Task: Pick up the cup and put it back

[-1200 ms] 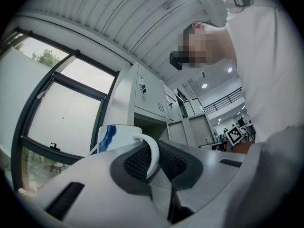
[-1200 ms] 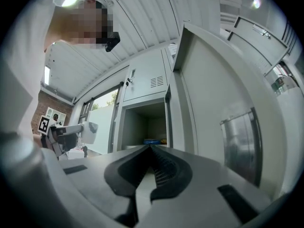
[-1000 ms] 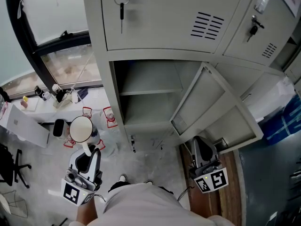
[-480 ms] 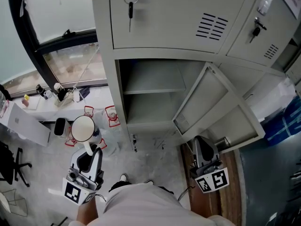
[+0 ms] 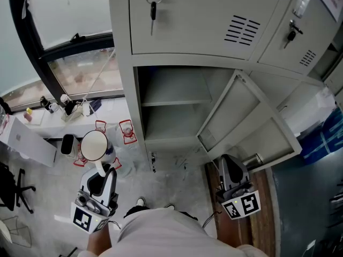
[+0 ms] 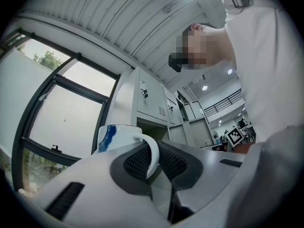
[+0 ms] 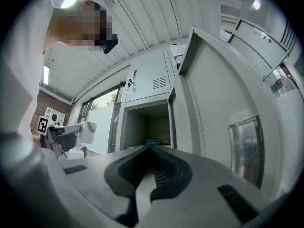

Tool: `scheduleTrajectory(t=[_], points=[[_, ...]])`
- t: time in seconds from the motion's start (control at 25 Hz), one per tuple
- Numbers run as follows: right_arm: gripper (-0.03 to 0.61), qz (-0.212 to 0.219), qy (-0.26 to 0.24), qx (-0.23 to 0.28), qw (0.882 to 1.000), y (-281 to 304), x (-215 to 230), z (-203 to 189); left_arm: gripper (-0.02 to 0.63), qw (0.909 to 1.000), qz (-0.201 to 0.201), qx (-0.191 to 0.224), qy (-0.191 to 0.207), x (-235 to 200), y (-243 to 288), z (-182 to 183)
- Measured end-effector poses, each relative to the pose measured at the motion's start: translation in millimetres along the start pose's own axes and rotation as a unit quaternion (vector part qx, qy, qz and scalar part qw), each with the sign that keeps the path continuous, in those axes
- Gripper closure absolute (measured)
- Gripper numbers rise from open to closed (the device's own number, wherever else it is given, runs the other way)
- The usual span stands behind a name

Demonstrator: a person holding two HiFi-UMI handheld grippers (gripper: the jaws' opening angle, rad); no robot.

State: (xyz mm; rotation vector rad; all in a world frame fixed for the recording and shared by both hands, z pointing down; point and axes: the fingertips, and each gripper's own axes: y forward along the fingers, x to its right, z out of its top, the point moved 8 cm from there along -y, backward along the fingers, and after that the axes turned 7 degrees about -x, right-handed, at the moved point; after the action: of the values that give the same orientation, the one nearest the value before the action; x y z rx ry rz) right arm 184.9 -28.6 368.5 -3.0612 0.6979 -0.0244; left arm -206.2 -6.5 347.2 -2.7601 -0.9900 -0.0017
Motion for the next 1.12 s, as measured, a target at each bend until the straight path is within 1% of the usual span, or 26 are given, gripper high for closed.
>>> scheduleTrajectory(t=[0.2, 0.4, 0.6, 0.76, 0.84, 0.96, 1.12], points=[[0.561, -0.001, 0.000, -0.001, 1.000, -1.4, -1.6, 0.3, 0.557, 1.0000, -0.007, -0.004, 0.000, 0.4, 1.9, 0.4], [0.561, -0.004, -0.001, -0.001, 1.000, -4.5, -4.2, 0.5, 0.557, 0.9990, -0.044, -0.003, 0.012, 6.2, 25.3, -1.5], [0.561, -0.010, 0.000, -0.003, 1.000, -11.3, -5.1, -0.1, 0.557, 0.9960, -0.089, 0.004, 0.007, 16.0, 62.8, -5.2], [0.561, -0.010, 0.002, -0.005, 1.000, -15.6, -6.5, -1.8, 0.557, 0.9907, -0.135, 0.004, 0.018, 26.0, 98.0, -6.9], [0.561, -0.009, 0.003, -0.005, 1.000, -17.4, -7.1, -2.2, 0.557, 0.9884, -0.151, 0.003, 0.015, 30.4, 116.8, -8.0], [0.561, -0.010, 0.003, -0.004, 1.000, -20.1, -6.9, -1.7, 0.557, 0.9863, -0.165, 0.004, -0.005, 34.8, 145.2, -9.2], [0.561, -0.012, 0.002, -0.005, 1.000, -22.4, -6.0, -1.4, 0.557, 0.9856, -0.169, -0.003, 0.002, 37.1, 181.3, -11.9]])
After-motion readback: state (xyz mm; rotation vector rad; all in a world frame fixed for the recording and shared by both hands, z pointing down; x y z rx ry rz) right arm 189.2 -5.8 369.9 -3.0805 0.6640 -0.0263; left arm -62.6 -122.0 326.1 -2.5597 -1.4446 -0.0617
